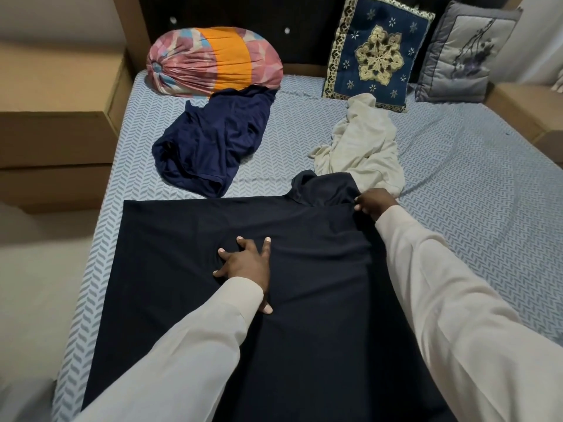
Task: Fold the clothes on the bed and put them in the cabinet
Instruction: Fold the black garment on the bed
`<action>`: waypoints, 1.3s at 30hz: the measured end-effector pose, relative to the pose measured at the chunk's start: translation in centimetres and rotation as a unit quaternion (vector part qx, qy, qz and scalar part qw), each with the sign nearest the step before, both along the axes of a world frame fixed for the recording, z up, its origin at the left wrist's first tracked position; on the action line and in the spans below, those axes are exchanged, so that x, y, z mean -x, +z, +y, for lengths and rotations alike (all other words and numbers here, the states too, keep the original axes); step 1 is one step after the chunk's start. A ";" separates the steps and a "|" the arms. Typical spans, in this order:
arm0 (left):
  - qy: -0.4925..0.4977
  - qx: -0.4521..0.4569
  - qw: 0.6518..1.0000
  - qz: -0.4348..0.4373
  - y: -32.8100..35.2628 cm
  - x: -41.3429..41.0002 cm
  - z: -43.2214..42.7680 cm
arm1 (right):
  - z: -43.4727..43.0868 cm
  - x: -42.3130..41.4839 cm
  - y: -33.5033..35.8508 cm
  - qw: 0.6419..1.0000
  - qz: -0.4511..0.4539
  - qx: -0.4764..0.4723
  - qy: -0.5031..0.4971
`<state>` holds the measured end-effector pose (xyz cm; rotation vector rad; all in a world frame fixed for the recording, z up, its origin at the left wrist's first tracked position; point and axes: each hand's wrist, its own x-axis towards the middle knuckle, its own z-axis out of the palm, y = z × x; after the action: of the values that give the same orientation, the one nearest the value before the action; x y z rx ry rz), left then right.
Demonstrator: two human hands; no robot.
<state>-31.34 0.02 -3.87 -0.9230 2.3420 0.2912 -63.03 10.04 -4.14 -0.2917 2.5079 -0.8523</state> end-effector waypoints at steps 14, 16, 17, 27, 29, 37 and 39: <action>-0.014 0.013 0.999 0.028 -0.4 -0.8 0.0 | 7.5 -9.0 0.2 0.984 0.146 0.090 0.043; -0.017 0.015 0.998 0.053 -0.4 -1.7 0.2 | 10.3 -12.8 -0.3 0.977 0.182 0.076 0.083; -0.017 0.017 0.998 0.065 -0.5 -2.2 0.4 | 11.7 -14.3 -0.7 0.973 0.199 0.074 0.094; -0.110 0.142 0.935 0.306 -1.8 -11.8 6.5 | 28.5 -20.3 -1.9 0.981 0.014 -0.093 -0.171; -0.112 0.101 0.938 0.312 -1.6 -13.3 8.0 | 29.5 -20.8 -1.1 0.988 -0.033 -0.081 -0.130; -0.165 -0.054 0.950 0.259 -1.0 -21.1 11.6 | 32.8 -20.2 -2.0 0.985 -0.015 -0.126 -0.113; -0.170 -0.069 0.952 0.244 -0.6 -23.2 11.7 | 33.3 -20.0 -3.9 0.986 -0.062 -0.113 -0.100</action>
<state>-8.09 11.72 -4.47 -0.3932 2.8296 0.5857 -43.06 43.30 -8.01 0.0891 2.5140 -0.6281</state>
